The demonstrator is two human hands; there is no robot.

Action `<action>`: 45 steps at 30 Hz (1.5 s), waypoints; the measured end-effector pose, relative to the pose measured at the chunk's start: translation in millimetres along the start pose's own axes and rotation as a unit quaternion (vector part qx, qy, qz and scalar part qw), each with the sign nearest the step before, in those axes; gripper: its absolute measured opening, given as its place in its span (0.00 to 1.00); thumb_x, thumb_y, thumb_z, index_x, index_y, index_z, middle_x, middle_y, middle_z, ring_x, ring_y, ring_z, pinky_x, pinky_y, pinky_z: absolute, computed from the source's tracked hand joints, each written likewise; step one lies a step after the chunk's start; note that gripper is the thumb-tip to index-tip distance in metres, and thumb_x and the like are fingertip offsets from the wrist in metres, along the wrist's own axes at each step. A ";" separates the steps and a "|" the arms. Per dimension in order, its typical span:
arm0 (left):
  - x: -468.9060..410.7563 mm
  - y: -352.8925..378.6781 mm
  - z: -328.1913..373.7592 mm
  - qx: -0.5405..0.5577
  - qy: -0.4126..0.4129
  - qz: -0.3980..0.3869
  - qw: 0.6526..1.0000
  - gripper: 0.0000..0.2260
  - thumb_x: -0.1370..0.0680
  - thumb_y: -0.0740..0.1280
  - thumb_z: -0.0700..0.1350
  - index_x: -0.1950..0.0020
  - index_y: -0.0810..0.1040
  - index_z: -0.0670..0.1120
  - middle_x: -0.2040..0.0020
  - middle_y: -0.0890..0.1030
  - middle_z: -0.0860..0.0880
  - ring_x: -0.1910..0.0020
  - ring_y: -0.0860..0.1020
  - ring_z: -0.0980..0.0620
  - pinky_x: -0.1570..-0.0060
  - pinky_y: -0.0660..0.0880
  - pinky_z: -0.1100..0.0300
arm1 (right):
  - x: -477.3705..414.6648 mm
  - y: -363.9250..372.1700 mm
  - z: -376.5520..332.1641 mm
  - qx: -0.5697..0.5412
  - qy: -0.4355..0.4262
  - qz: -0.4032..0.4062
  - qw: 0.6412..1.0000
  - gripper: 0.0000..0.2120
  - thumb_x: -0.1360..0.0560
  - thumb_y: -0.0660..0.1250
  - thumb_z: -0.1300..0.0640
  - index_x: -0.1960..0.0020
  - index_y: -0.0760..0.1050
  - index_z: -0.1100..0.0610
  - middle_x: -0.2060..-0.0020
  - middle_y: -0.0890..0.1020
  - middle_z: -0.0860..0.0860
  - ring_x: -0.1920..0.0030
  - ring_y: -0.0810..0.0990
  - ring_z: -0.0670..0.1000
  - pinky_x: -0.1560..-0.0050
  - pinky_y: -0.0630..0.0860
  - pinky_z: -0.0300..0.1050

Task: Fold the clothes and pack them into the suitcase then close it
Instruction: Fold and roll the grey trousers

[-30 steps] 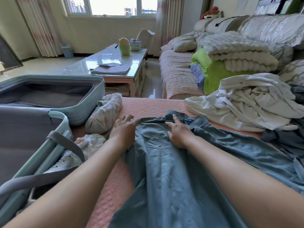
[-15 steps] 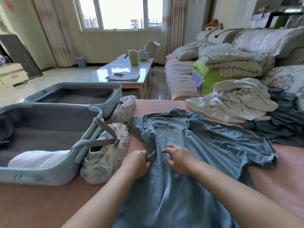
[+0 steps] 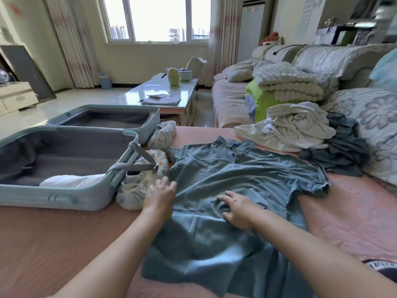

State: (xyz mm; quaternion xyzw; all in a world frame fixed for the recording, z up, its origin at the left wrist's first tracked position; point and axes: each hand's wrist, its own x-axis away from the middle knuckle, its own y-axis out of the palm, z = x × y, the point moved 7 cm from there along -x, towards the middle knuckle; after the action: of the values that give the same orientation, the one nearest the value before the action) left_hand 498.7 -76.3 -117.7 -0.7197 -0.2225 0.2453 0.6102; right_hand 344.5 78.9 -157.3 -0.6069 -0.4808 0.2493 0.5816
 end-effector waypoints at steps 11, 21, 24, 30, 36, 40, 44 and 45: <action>77.6 1.4 129.3 0.113 0.294 -0.173 0.933 0.26 0.38 0.74 0.70 0.51 0.72 0.55 0.54 0.76 0.56 0.56 0.74 0.51 0.60 0.68 0.57 | 91.2 -2.9 43.9 0.031 -0.068 -0.010 0.997 0.19 0.31 0.62 0.66 0.49 0.81 0.46 0.48 0.76 0.44 0.46 0.76 0.48 0.48 0.73 0.40; 94.7 10.7 135.6 0.138 0.312 -0.146 0.929 0.08 0.32 0.65 0.41 0.58 0.70 0.52 0.56 0.75 0.52 0.55 0.75 0.47 0.61 0.72 0.55 | 153.5 23.2 66.2 0.108 -0.093 -0.043 0.989 0.39 0.33 0.66 0.61 0.29 0.56 0.37 0.22 0.50 0.47 0.25 0.59 0.53 0.27 0.63 0.48; 87.3 -3.8 128.8 0.161 0.258 -0.183 0.935 0.06 0.32 0.62 0.38 0.58 0.74 0.48 0.62 0.78 0.49 0.61 0.76 0.46 0.63 0.74 0.57 | 158.8 18.2 79.2 0.094 -0.091 0.008 0.991 0.35 0.34 0.65 0.62 0.32 0.58 0.40 0.29 0.56 0.47 0.35 0.70 0.54 0.42 0.72 0.47; 120.4 20.6 136.2 0.133 0.184 -0.511 0.829 0.02 0.23 0.69 0.45 0.56 0.80 0.50 0.61 0.82 0.51 0.62 0.80 0.52 0.61 0.75 0.61 | 159.2 11.5 94.8 0.110 -0.080 0.023 0.991 0.20 0.32 0.64 0.63 0.44 0.66 0.48 0.46 0.69 0.47 0.48 0.73 0.52 0.55 0.68 0.44; 109.3 -26.1 216.0 0.189 0.349 -0.194 0.897 0.35 0.40 0.80 0.64 0.38 0.70 0.59 0.42 0.72 0.55 0.45 0.73 0.53 0.46 0.74 0.57 | 151.6 -0.5 110.9 0.153 -0.038 -0.008 0.987 0.13 0.34 0.64 0.62 0.53 0.79 0.48 0.52 0.81 0.46 0.50 0.79 0.52 0.51 0.75 0.44; 118.1 9.9 253.8 0.024 0.398 -0.159 0.903 0.42 0.40 0.80 0.58 0.31 0.63 0.54 0.37 0.66 0.46 0.39 0.66 0.45 0.45 0.74 0.49 | 164.7 -14.6 144.1 0.169 0.042 -0.070 0.982 0.06 0.35 0.63 0.65 0.66 0.71 0.54 0.67 0.76 0.49 0.61 0.76 0.55 0.67 0.70 0.43; 111.8 -7.5 262.8 0.151 0.375 -0.213 0.889 0.14 0.30 0.64 0.38 0.48 0.81 0.48 0.51 0.81 0.46 0.53 0.78 0.46 0.57 0.72 0.60 | 185.6 -4.5 170.3 0.136 0.114 -0.194 0.965 0.11 0.31 0.70 0.64 0.67 0.70 0.54 0.68 0.73 0.49 0.65 0.71 0.52 0.73 0.63 0.40; 113.3 -5.7 264.3 0.153 0.375 -0.251 0.879 0.13 0.29 0.64 0.36 0.49 0.82 0.47 0.53 0.82 0.47 0.56 0.77 0.50 0.60 0.71 0.62 | 186.3 2.3 173.4 0.129 0.120 -0.219 0.960 0.08 0.31 0.71 0.63 0.64 0.75 0.53 0.66 0.75 0.49 0.64 0.73 0.51 0.72 0.64 0.39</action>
State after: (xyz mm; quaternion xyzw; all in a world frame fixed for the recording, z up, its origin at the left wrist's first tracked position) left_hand 421.9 198.0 -157.1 -0.5754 -0.1100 -0.1738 0.7916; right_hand 272.7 322.8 -146.2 -0.4318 -0.4925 0.1011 0.7489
